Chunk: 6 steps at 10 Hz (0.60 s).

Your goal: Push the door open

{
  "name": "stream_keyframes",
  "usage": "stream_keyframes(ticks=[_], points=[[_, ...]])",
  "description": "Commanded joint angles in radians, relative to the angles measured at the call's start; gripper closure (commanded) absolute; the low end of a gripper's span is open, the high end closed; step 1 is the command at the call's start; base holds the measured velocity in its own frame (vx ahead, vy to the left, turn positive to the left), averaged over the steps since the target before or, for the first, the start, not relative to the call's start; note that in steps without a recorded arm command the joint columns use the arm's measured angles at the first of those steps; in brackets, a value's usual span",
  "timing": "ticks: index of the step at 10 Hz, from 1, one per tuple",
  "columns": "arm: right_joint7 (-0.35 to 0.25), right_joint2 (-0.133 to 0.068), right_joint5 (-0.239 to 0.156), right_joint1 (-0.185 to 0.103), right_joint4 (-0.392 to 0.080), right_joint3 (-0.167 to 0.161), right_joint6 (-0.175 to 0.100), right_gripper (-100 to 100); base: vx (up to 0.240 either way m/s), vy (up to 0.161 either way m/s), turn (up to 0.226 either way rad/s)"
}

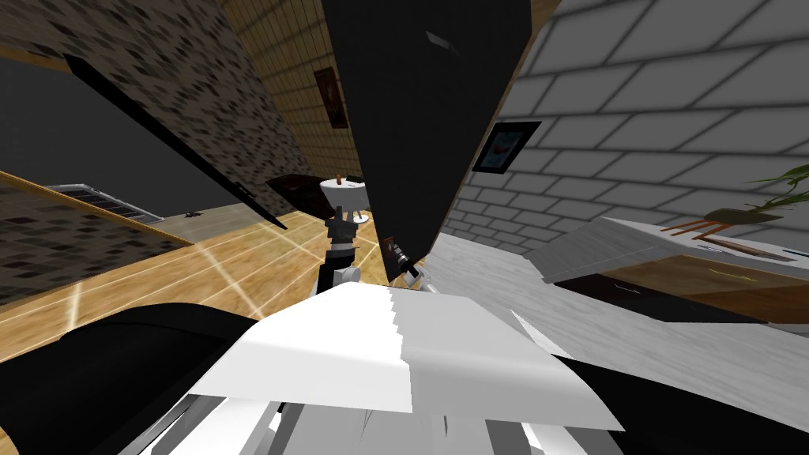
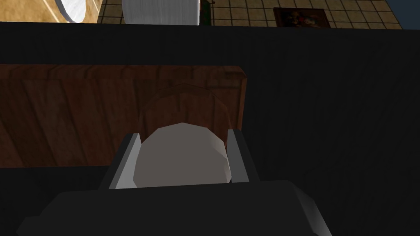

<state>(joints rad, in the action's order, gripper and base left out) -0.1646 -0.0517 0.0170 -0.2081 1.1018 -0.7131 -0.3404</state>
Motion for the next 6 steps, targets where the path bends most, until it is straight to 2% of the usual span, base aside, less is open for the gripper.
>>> stream_keyframes(ticks=[1, 3, 6], points=[[0.009, -0.001, -0.001, -0.004, 0.0, 0.026, 0.002, 100, 0.051, 0.172, -0.062], [0.02, 0.004, -0.003, -0.009, -0.014, 0.064, 0.003, 100, 0.05, 0.197, -0.064], [0.032, 0.016, -0.005, -0.014, -0.028, 0.102, 0.003, 100, 0.044, 0.134, -0.053]])
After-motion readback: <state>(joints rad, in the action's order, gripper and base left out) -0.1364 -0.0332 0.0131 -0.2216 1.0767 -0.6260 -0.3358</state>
